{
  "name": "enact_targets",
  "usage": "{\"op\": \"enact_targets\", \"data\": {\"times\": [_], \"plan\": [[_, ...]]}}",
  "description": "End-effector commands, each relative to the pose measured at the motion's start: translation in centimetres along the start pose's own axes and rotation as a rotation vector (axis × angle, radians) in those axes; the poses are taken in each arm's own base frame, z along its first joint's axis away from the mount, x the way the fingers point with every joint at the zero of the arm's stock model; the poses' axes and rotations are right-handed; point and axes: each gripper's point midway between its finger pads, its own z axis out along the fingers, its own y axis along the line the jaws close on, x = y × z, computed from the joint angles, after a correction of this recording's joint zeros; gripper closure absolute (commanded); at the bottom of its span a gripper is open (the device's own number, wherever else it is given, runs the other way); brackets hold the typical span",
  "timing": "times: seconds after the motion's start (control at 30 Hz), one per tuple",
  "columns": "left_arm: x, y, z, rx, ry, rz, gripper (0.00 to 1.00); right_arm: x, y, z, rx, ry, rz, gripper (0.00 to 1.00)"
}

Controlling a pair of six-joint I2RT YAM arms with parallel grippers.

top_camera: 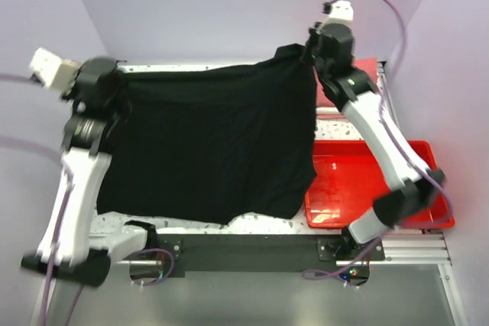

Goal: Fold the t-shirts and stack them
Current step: Flatten the tshirt out

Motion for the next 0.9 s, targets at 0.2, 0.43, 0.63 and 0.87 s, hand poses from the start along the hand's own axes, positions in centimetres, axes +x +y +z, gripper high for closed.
{"op": "enact_targets", "data": {"times": [0.2,0.43,0.63,0.87], "plan": [[21.8,0.1,18.7,-0.159,0.338,0.340,0.26,9.5,4.5,20.3,-0.141,0.116,-0.002,0.75],[26.0,2.4,19.0,-0.221,0.439,0.404,0.00,14.9,4.4,22.0,-0.198,0.220,-0.014,0.01],[24.9,5.1,15.0,-0.226,0.501,0.384,0.00,14.6,5.2,17.0,-0.289,0.302,-0.001,0.01],[25.1,10.5,7.6,-0.220,0.651,0.332,0.00,18.5,6.7,5.4,-0.364,0.447,-0.097,0.01]]}}
